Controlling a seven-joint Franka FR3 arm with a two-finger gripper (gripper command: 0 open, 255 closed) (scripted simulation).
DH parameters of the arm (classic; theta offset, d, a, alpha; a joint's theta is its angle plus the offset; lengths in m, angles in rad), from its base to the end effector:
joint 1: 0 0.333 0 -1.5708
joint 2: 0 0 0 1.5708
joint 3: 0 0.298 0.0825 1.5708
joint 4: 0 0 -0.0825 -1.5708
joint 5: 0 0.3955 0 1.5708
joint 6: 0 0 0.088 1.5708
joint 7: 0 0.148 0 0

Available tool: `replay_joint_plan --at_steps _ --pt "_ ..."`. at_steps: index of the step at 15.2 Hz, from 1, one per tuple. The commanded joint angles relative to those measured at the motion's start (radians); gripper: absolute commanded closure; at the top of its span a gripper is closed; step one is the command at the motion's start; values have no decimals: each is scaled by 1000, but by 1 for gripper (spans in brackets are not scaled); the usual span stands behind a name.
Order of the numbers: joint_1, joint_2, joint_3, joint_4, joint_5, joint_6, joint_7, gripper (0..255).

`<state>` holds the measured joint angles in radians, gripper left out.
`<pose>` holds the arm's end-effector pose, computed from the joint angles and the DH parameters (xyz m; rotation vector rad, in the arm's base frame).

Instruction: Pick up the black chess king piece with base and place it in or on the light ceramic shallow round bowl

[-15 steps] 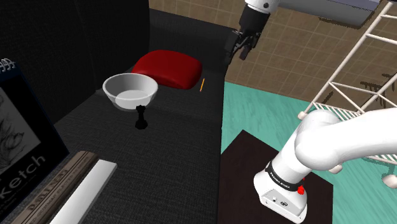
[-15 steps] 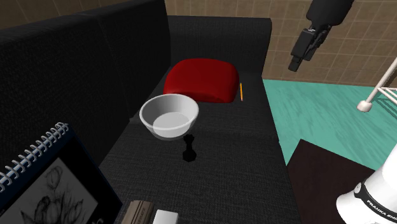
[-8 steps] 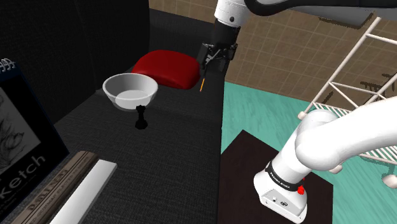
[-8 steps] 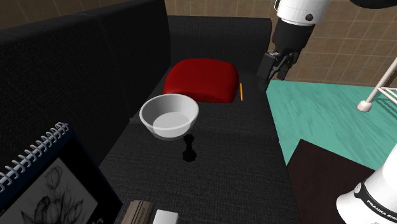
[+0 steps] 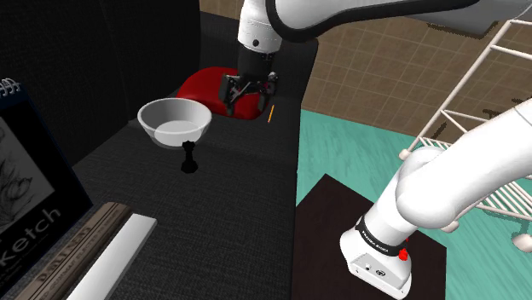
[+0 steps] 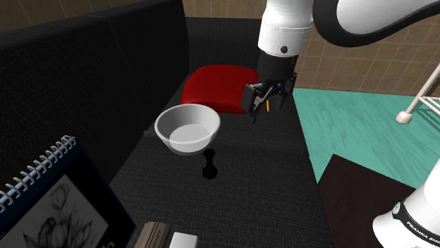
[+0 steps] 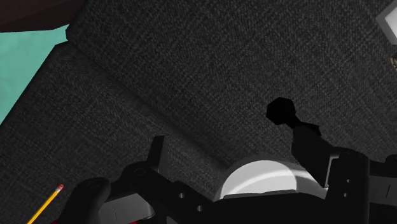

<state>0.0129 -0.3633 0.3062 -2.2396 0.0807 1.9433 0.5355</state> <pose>0.4455 0.1601 0.4502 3.1065 -0.4060 0.0956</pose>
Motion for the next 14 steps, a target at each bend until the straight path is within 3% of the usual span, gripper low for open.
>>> replay_joint_plan --at_steps 1,11,14 --pt "0 70 29 35 -4 28 53 0" --pt "34 454 128 295 -108 102 329 0" --pt "37 469 127 271 -115 139 334 0"
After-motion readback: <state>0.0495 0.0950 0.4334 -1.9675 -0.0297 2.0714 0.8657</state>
